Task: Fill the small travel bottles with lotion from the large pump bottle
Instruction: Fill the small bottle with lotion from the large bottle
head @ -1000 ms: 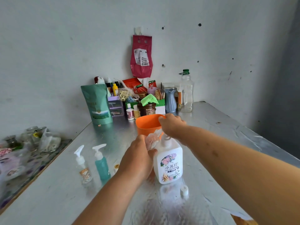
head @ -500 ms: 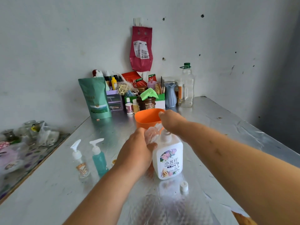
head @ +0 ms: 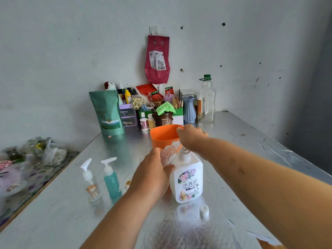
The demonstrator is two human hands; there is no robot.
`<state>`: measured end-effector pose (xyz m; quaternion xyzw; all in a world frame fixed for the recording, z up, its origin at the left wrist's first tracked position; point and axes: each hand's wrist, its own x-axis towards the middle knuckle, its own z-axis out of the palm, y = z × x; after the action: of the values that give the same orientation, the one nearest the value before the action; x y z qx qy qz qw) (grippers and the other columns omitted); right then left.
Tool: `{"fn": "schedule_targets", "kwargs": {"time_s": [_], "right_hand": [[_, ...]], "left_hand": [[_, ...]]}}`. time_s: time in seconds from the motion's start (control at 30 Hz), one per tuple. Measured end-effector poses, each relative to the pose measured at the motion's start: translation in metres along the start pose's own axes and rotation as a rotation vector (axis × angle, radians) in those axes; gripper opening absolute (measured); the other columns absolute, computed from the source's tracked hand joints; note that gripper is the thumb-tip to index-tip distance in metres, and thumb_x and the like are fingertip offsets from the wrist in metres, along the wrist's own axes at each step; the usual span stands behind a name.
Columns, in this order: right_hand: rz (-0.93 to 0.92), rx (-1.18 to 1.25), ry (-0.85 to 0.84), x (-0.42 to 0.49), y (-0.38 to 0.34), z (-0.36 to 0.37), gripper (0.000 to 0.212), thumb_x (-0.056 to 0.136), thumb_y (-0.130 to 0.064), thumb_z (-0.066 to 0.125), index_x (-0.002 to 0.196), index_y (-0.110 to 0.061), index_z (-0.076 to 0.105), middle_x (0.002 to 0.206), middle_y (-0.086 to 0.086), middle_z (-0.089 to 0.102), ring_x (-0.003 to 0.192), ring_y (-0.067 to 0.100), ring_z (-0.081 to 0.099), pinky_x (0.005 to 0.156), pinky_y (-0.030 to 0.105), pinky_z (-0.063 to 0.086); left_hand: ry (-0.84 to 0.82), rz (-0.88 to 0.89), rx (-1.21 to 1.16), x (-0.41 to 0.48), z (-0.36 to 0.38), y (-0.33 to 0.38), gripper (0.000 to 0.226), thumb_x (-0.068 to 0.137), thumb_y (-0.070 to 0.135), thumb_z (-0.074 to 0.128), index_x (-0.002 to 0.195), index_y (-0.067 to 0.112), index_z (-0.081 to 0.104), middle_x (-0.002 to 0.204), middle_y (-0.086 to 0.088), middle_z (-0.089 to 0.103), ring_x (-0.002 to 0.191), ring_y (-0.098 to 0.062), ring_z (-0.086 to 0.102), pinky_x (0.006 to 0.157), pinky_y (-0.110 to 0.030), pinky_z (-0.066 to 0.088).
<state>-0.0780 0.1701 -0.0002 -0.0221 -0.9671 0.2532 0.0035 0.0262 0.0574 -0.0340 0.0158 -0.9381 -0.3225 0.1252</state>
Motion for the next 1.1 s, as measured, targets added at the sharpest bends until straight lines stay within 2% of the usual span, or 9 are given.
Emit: {"fn": "schedule_targets", "kwargs": {"time_s": [0.1, 0.2, 0.27, 0.4, 0.53, 0.67, 0.83, 0.97, 1.1], "right_hand": [[0.015, 0.039, -0.023, 0.005, 0.003, 0.003, 0.028, 0.103, -0.022, 0.025, 0.115, -0.015, 0.049, 0.133, 0.016, 0.042, 0.119, 0.034, 0.040, 0.102, 0.045, 0.034], [0.034, 0.145, -0.006, 0.016, 0.004, 0.010, 0.021, 0.101, -0.025, 0.024, 0.086, -0.015, 0.033, 0.107, 0.017, 0.047, 0.100, 0.034, 0.039, 0.089, 0.046, 0.035], [0.040, 0.198, -0.041, 0.019, 0.005, 0.013, 0.024, 0.100, -0.035, 0.024, 0.083, -0.022, 0.034, 0.095, 0.018, 0.034, 0.094, 0.032, 0.030, 0.083, 0.044, 0.028], [0.072, 0.255, -0.064, 0.016, 0.007, 0.018, 0.022, 0.100, -0.031, 0.026, 0.093, -0.019, 0.043, 0.105, 0.017, 0.037, 0.097, 0.030, 0.035, 0.085, 0.042, 0.030], [0.088, 0.217, -0.028, 0.013, 0.009, 0.022, 0.042, 0.102, -0.016, 0.023, 0.142, -0.010, 0.034, 0.142, 0.020, 0.040, 0.129, 0.038, 0.041, 0.108, 0.051, 0.035], [0.067, 0.201, -0.045, 0.006, 0.003, 0.012, 0.060, 0.098, -0.045, 0.021, 0.144, -0.010, 0.035, 0.141, 0.018, 0.042, 0.129, 0.037, 0.039, 0.110, 0.052, 0.030], [0.082, 0.179, -0.047, 0.004, 0.000, 0.002, 0.067, 0.097, -0.053, 0.018, 0.146, -0.009, 0.032, 0.145, 0.018, 0.039, 0.133, 0.036, 0.036, 0.112, 0.049, 0.028], [0.084, 0.229, -0.068, 0.011, 0.001, 0.008, 0.079, 0.085, -0.062, 0.017, 0.144, -0.013, 0.035, 0.123, 0.011, 0.047, 0.126, 0.033, 0.041, 0.105, 0.047, 0.032], [0.103, 0.196, -0.040, 0.006, 0.003, 0.007, 0.088, 0.087, -0.075, 0.020, 0.152, -0.016, 0.020, 0.153, 0.014, 0.028, 0.140, 0.038, 0.021, 0.115, 0.050, 0.021]], "left_hand": [[0.000, -0.001, 0.004, 0.001, -0.001, 0.001, 0.034, 0.093, 0.034, 0.061, 0.123, 0.027, 0.047, 0.126, 0.006, 0.059, 0.112, -0.017, 0.057, 0.090, -0.035, 0.047], [0.008, 0.000, 0.010, 0.003, -0.002, 0.001, 0.031, 0.092, 0.034, 0.061, 0.120, 0.027, 0.048, 0.125, 0.006, 0.060, 0.110, -0.017, 0.057, 0.089, -0.034, 0.047], [0.011, -0.001, 0.013, 0.004, -0.002, 0.001, 0.029, 0.092, 0.034, 0.062, 0.117, 0.027, 0.049, 0.122, 0.006, 0.061, 0.108, -0.018, 0.058, 0.088, -0.034, 0.047], [0.006, -0.011, 0.018, 0.007, 0.002, -0.002, 0.029, 0.092, 0.034, 0.063, 0.117, 0.028, 0.050, 0.122, 0.006, 0.061, 0.109, -0.018, 0.058, 0.087, -0.033, 0.047], [-0.020, -0.026, 0.037, 0.005, 0.003, -0.003, 0.030, 0.092, 0.034, 0.061, 0.118, 0.026, 0.049, 0.123, 0.006, 0.061, 0.109, -0.017, 0.058, 0.085, -0.031, 0.046], [-0.014, -0.020, 0.038, 0.001, -0.003, 0.002, 0.032, 0.092, 0.036, 0.061, 0.121, 0.026, 0.049, 0.123, 0.006, 0.061, 0.109, -0.017, 0.058, 0.088, -0.034, 0.048], [-0.004, -0.008, 0.036, 0.000, -0.008, 0.005, 0.030, 0.092, 0.033, 0.061, 0.119, 0.024, 0.050, 0.121, 0.004, 0.061, 0.108, -0.018, 0.057, 0.085, -0.032, 0.045], [-0.010, -0.004, 0.035, 0.001, -0.008, 0.006, 0.032, 0.092, 0.033, 0.062, 0.121, 0.025, 0.050, 0.122, 0.004, 0.061, 0.109, -0.018, 0.057, 0.087, -0.032, 0.045], [-0.008, 0.004, 0.027, 0.004, -0.006, 0.003, 0.029, 0.092, 0.033, 0.062, 0.118, 0.026, 0.049, 0.120, 0.005, 0.061, 0.107, -0.018, 0.058, 0.088, -0.034, 0.047]]}}
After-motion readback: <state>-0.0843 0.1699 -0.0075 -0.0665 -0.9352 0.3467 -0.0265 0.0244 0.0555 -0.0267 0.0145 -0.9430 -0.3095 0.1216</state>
